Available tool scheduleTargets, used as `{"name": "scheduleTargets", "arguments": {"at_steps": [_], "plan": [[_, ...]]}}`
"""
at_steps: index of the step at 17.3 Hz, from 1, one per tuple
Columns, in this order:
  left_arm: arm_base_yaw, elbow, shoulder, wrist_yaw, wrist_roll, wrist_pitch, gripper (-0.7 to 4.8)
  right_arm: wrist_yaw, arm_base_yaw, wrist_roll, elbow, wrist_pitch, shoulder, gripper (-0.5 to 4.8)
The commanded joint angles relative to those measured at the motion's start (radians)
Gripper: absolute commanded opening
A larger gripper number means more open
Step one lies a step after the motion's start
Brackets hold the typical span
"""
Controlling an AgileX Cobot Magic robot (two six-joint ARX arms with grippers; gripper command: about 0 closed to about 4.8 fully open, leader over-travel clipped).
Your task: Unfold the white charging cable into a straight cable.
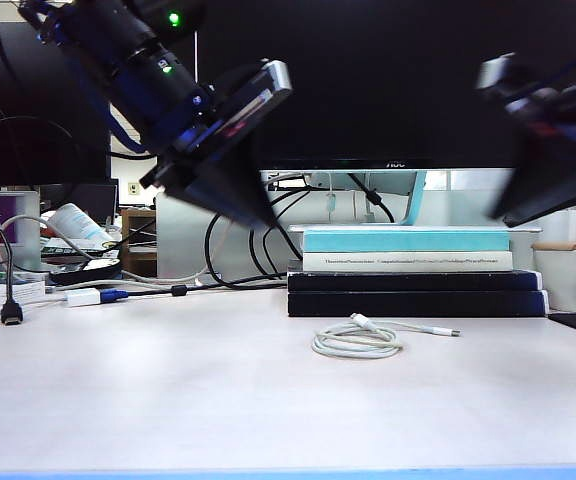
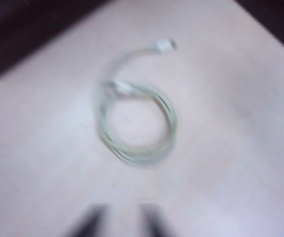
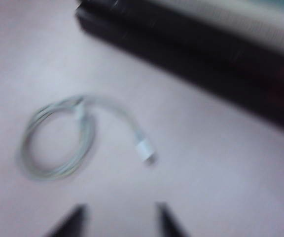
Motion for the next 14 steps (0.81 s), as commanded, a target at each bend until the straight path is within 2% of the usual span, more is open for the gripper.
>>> {"name": "scheduleTargets", "arguments": {"at_steps": [1,3,4,6,7,9,11,14], "plan": [[-0.027,0.004,-0.003,0.0,0.06,-0.035,2.48,0.046,0.021,-0.111,0.166,-0.096,0.153,1.57],[-0.047,0.004,-0.003,-0.001,0.096,-0.034,2.48,0.062,0.027,-0.186,0.291,-0.208,0.277,1.58],[-0.049,0.004,-0.003,-0.021,0.119,-0.034,2.48,0.074,0.027,-0.239,0.343,-0.259,0.333,1.76],[-0.049,0.004,-0.003,-0.037,0.126,-0.038,2.65,0.078,0.026,-0.31,0.386,-0.311,0.384,1.82],[-0.048,0.004,-0.003,-0.038,0.125,-0.043,3.06,0.077,0.025,-0.326,0.399,-0.328,0.401,1.82],[-0.047,0.004,-0.003,-0.037,0.126,-0.054,3.63,0.063,0.027,-0.439,0.414,-0.372,0.416,1.95],[-0.049,0.004,-0.003,-0.013,0.126,-0.061,3.65,0.059,0.027,-0.48,0.414,-0.378,0.42,2.23],[-0.048,0.004,-0.003,0.027,0.122,-0.05,3.64,0.039,0.027,-0.495,0.414,-0.363,0.425,2.23]]}}
